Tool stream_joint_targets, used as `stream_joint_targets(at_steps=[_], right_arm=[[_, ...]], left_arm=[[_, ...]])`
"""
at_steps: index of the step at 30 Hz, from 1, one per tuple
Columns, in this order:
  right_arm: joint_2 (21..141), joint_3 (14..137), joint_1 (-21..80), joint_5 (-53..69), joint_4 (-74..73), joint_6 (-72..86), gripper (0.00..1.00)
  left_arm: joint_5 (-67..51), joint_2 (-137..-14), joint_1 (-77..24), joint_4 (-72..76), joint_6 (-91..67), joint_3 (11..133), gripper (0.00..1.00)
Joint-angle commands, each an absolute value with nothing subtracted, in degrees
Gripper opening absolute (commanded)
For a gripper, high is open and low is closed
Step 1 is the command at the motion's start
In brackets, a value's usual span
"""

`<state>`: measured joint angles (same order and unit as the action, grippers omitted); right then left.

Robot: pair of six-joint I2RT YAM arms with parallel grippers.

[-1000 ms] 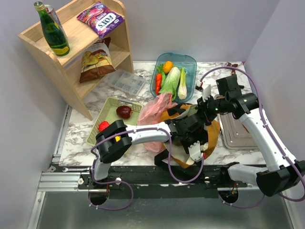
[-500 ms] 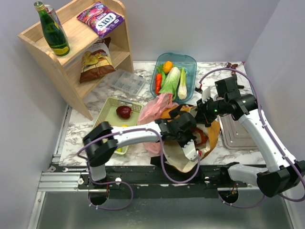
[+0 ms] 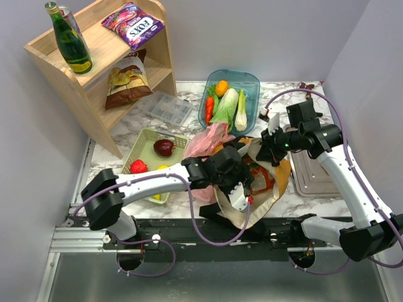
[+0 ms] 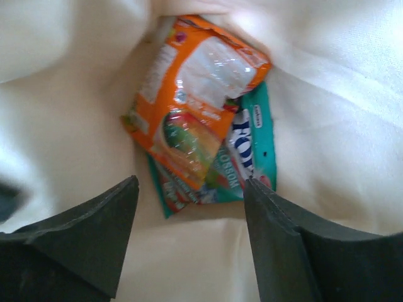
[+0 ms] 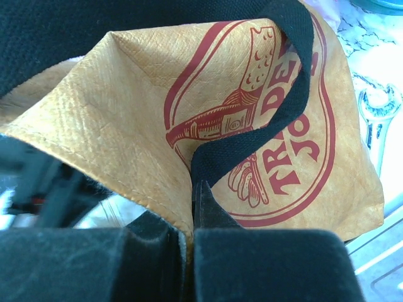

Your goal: Untie the knot of the grocery bags and take out the mixed food

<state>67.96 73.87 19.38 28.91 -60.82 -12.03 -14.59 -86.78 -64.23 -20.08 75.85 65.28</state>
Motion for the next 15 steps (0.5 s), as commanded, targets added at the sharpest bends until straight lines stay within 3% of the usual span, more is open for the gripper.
stream_joint_targets(at_steps=[1,8,11,13,15], right_arm=[[68.4,75.4,19.0,30.9,-62.5,-11.9,0.01],[69.3,75.2,18.8,31.8,-62.4,-11.8,0.01],[69.9,75.6,18.8,31.6,-62.3,-12.0,0.01],[70.4,75.8,18.8,31.9,-62.1,-11.9,0.01],[70.6,75.8,18.8,31.9,-62.1,-12.0,0.01]], left_arm=[[-10.0,-95.2,-64.7,-13.8,80.3,66.6,0.75],[-7.3,-106.0,-64.8,-5.4,87.6,69.3,0.81],[-8.0,-109.1,-64.9,-2.1,88.2,70.3,0.89],[-7.8,-111.0,-65.0,2.1,88.7,70.3,0.89],[-8.3,-112.3,-64.9,2.5,89.3,70.8,0.83]])
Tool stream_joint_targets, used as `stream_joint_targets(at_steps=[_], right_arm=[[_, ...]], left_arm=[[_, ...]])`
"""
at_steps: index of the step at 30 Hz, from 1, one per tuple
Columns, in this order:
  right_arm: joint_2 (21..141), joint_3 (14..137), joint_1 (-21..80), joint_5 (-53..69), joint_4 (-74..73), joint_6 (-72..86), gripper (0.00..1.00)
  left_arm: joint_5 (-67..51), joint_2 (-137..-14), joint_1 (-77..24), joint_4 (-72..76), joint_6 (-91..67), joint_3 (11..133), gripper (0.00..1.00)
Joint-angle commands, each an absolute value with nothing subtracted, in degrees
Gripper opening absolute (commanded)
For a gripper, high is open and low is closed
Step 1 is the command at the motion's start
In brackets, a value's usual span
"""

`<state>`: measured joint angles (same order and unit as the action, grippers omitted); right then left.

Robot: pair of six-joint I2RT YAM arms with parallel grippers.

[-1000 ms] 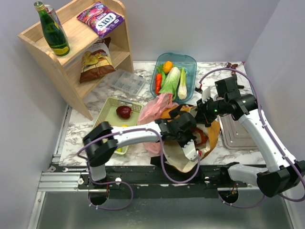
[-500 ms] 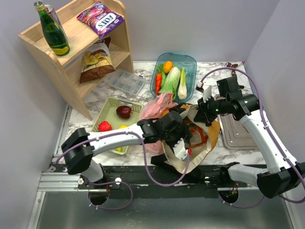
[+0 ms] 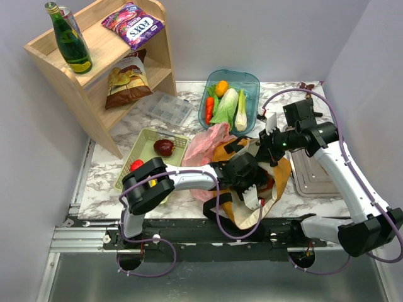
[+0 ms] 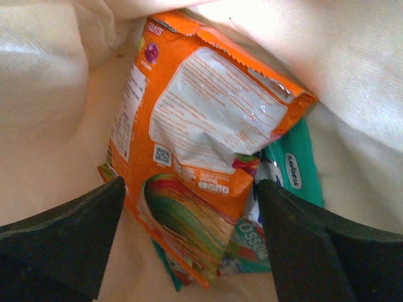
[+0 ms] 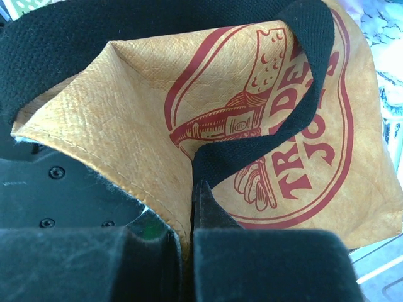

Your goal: Untie the knot of the grocery bags and take out the mixed food

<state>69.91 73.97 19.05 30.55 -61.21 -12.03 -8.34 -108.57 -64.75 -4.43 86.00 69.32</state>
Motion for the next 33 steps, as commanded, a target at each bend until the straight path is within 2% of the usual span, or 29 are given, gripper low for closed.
stream_joint_targets(at_steps=[1,3,6,10,13,21,28,33], right_arm=[[70.7,75.8,18.7,31.8,-62.2,-12.2,0.01],[70.6,75.7,18.7,31.6,-62.3,-12.3,0.01],[70.2,75.1,18.7,31.4,-62.2,-12.3,0.01],[69.8,74.2,18.6,31.6,-62.1,-12.5,0.01],[69.7,73.9,18.6,31.1,-61.9,-12.6,0.01],[68.7,73.7,18.6,29.3,-61.7,-13.2,0.01],[68.0,73.3,18.0,29.3,-61.4,-13.2,0.01],[67.9,72.6,17.9,29.9,-61.3,-13.3,0.01]], left_arm=[[-8.7,-112.5,-64.8,1.8,88.8,71.3,0.77],[-10.2,-111.9,-64.6,-1.8,87.1,72.9,0.61],[-11.2,-109.7,-64.3,-0.9,83.5,73.4,0.32],[-10.0,-107.5,-64.1,3.9,81.2,73.4,0.17],[-9.0,-106.6,-63.9,4.8,79.9,74.0,0.00],[-13.5,-94.3,-63.3,0.9,76.1,67.0,0.00],[-20.0,-84.6,-61.6,-18.2,76.9,64.2,0.00],[-20.3,-86.4,-61.8,-32.1,81.5,67.7,0.00]])
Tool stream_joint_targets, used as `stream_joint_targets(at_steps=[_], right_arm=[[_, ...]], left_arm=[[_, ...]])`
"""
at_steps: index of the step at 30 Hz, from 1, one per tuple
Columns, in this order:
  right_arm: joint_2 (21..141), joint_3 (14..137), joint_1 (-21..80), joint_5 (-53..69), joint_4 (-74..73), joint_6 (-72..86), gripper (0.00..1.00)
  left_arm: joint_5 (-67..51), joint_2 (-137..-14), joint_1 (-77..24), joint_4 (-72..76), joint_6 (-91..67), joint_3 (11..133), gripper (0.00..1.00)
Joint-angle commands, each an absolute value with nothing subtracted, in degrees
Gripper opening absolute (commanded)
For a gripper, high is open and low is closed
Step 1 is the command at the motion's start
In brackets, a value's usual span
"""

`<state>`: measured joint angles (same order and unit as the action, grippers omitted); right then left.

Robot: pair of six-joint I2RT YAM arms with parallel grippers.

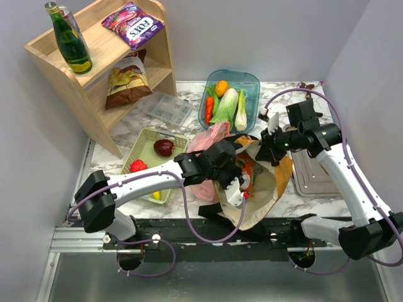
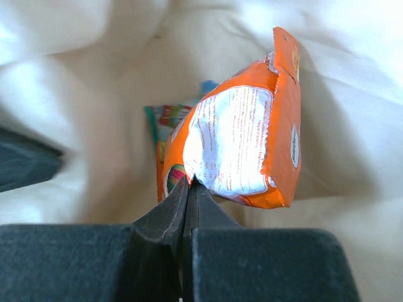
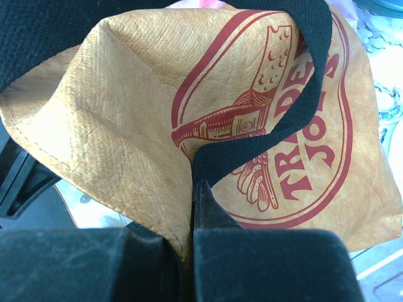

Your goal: Untie the knot of the grocery bags and take out the mixed food

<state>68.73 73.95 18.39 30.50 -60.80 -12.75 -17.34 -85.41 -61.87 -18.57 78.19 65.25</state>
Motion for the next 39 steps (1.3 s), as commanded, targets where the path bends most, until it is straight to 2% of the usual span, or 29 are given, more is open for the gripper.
stream_joint_targets(at_steps=[1,5,8,15,20,25,29,33,35,37,39], right_arm=[[67.8,72.5,17.9,29.9,-61.2,-13.3,0.01],[67.7,72.3,17.9,29.9,-61.3,-13.3,0.01],[67.7,72.3,17.9,29.3,-61.5,-13.4,0.01],[67.2,72.3,17.5,30.7,-61.1,-12.1,0.01],[67.8,73.4,17.2,31.1,-60.7,-11.8,0.01],[68.2,73.4,17.1,31.5,-60.4,-11.6,0.01],[68.4,73.3,17.1,31.6,-60.5,-11.5,0.01],[68.8,73.7,17.1,31.1,-60.7,-12.0,0.01],[68.8,74.1,17.1,30.6,-60.7,-12.1,0.01],[68.7,74.4,17.1,30.4,-60.7,-12.2,0.01],[68.6,74.7,17.0,30.4,-60.7,-12.2,0.01]], left_arm=[[-19.4,-87.4,-62.2,-32.2,81.5,68.1,0.00],[-16.4,-92.1,-63.1,-28.8,80.8,69.3,0.00],[-18.4,-92.6,-63.2,-29.3,77.4,72.4,0.00],[-29.4,-79.0,-62.5,-41.9,71.2,79.3,0.00],[-35.1,-74.3,-60.1,-52.2,59.8,91.9,0.00],[-33.8,-76.2,-52.3,-53.9,47.1,106.4,0.00],[-21.7,-80.0,-45.4,-44.7,38.7,115.1,0.00],[3.9,-88.9,-38.2,-33.3,35.4,127.7,0.00],[14.4,-93.9,-35.1,-27.8,38.8,133.9,0.00],[21.1,-99.4,-32.7,-25.3,43.8,141.8,0.00],[26.6,-102.7,-31.5,-18.2,52.2,144.3,0.00]])
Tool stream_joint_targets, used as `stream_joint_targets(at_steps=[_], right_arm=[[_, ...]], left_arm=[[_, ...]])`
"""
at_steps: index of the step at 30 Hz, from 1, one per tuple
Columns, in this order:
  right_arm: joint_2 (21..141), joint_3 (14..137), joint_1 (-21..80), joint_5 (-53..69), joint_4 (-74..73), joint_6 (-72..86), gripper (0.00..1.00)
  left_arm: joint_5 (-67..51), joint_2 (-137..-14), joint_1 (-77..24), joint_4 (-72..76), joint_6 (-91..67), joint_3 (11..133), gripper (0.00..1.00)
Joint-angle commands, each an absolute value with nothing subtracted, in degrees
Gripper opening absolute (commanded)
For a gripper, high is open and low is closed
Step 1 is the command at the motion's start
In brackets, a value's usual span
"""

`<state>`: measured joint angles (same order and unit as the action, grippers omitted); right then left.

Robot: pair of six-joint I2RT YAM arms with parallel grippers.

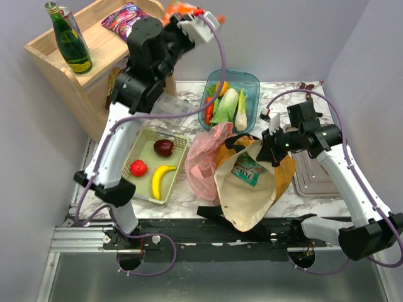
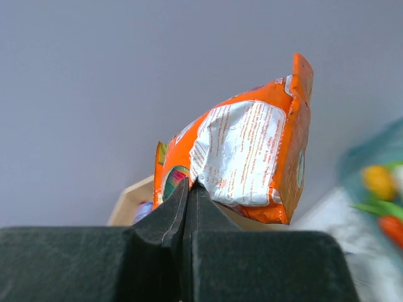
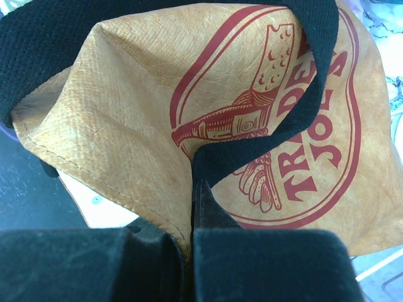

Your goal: Untie the knot of the grocery bags and take out the mixed food

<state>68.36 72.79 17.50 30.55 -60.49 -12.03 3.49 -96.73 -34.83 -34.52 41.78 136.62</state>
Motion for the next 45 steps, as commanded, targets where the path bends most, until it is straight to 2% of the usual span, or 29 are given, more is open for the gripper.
stream_joint_targets(at_steps=[1,3,8,12,18,23,32,33,36,38,40,45], right_arm=[[68.6,74.8,17.0,30.3,-60.9,-12.3,0.01],[68.6,75.0,17.0,30.0,-60.9,-12.7,0.01],[68.4,74.9,17.0,29.8,-61.3,-13.4,0.01],[68.5,74.5,17.0,30.4,-61.1,-13.1,0.01],[68.6,74.1,17.0,31.2,-61.0,-13.3,0.01],[69.2,74.6,17.0,31.8,-61.0,-13.4,0.01],[67.5,73.6,17.0,31.0,-61.2,-13.3,0.01],[67.2,73.6,17.0,30.9,-61.3,-13.4,0.01],[67.0,73.5,17.0,30.4,-61.2,-13.3,0.01],[67.1,73.5,17.0,30.3,-61.2,-13.4,0.01],[67.3,73.6,17.0,30.4,-61.1,-13.4,0.01],[68.3,74.1,17.0,30.6,-60.9,-13.6,0.01]], left_arm=[[28.1,-103.4,-30.8,-13.4,55.8,143.2,0.00],[30.8,-104.3,-29.0,-6.5,61.6,140.9,0.00],[36.5,-109.7,-23.6,-3.4,67.3,147.0,0.00],[39.1,-109.0,-19.2,1.6,69.6,144.1,0.00],[40.1,-108.3,-13.5,-3.5,65.4,143.1,0.00],[39.0,-107.3,-13.0,-5.7,62.6,138.6,0.00],[39.0,-109.5,-12.0,-10.0,59.8,138.1,0.00],[39.0,-109.7,-11.8,-10.7,59.1,138.1,0.07],[38.2,-109.4,-11.6,-14.3,56.6,138.2,0.49],[37.1,-108.7,-11.8,-16.2,55.4,137.7,0.68],[36.2,-108.1,-11.9,-17.6,54.3,137.1,0.77],[33.1,-106.0,-12.7,-22.5,51.4,135.6,0.83]])
